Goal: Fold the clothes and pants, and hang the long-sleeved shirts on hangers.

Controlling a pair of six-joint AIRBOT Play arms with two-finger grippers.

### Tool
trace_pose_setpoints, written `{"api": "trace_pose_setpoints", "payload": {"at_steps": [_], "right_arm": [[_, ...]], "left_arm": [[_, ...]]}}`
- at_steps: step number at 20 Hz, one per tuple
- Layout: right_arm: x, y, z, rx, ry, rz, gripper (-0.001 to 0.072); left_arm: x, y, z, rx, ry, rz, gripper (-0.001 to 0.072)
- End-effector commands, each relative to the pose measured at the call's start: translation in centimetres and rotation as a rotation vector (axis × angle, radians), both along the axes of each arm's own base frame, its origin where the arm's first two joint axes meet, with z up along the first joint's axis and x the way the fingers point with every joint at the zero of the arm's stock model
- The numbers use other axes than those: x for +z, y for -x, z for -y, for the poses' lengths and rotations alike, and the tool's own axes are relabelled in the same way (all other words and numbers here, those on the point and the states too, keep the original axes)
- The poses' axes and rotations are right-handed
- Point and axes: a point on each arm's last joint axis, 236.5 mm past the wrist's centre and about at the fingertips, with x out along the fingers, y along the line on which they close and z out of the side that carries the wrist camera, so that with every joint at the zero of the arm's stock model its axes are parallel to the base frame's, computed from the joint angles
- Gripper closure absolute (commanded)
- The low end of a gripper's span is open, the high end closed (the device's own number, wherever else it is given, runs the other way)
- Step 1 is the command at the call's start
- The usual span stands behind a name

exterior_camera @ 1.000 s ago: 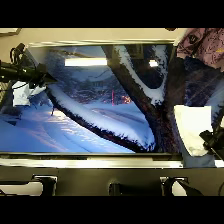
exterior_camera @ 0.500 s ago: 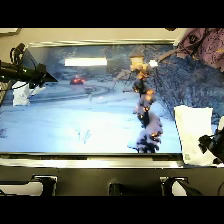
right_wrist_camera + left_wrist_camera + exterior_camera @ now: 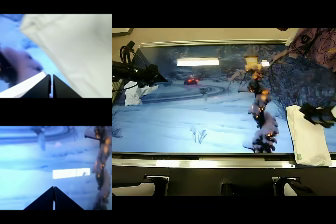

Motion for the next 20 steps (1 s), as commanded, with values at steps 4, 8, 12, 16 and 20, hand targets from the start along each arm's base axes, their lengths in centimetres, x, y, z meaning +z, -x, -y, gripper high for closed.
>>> {"api": "trace_pose_setpoints", "payload": {"at_steps": [4, 8, 12, 16, 20], "right_arm": [[5.0, -4.0, -19.2, 0.616, 0.039, 0.294, 0.0683], [4.9, -2.4, -22.9, 0.72, 0.028, 0.289, 0.0683], [4.7, -2.1, -22.9, 0.721, 0.026, 0.273, 0.0682], [4.7, -2.2, -22.9, 0.721, 0.026, 0.276, 0.0682], [4.7, -2.2, -22.9, 0.721, 0.026, 0.276, 0.0682]], "left_arm": [[1.1, 1.7, -3.9, 0.134, -0.34, 0.21, 0.0692], [0.2, 4.0, -4.2, 0.151, -0.345, 0.235, 0.069], [0.2, 4.2, -4.2, 0.149, -0.344, 0.227, 0.0688], [-0.2, 4.1, -4.1, 0.146, -0.345, 0.218, 0.0688], [-0.2, 4.1, -4.1, 0.146, -0.344, 0.217, 0.0688]]}}
